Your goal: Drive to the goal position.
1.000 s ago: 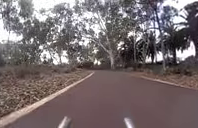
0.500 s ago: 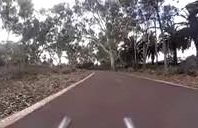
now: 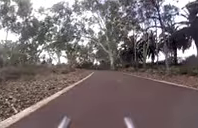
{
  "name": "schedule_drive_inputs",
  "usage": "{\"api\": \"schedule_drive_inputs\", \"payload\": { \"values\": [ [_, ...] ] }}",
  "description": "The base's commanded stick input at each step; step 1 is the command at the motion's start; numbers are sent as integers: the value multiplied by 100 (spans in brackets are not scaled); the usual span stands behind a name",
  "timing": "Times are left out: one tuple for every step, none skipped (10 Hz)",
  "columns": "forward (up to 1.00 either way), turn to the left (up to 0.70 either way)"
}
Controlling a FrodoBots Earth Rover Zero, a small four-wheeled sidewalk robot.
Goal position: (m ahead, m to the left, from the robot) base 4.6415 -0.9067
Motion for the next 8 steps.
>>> {"api": "schedule_drive_inputs", "payload": {
  "values": [
    [60, -8],
    [60, -5],
    [60, -3],
    [60, -1],
    [60, 0],
    [60, 0],
    [60, 0],
    [60, 0]
  ]
}}
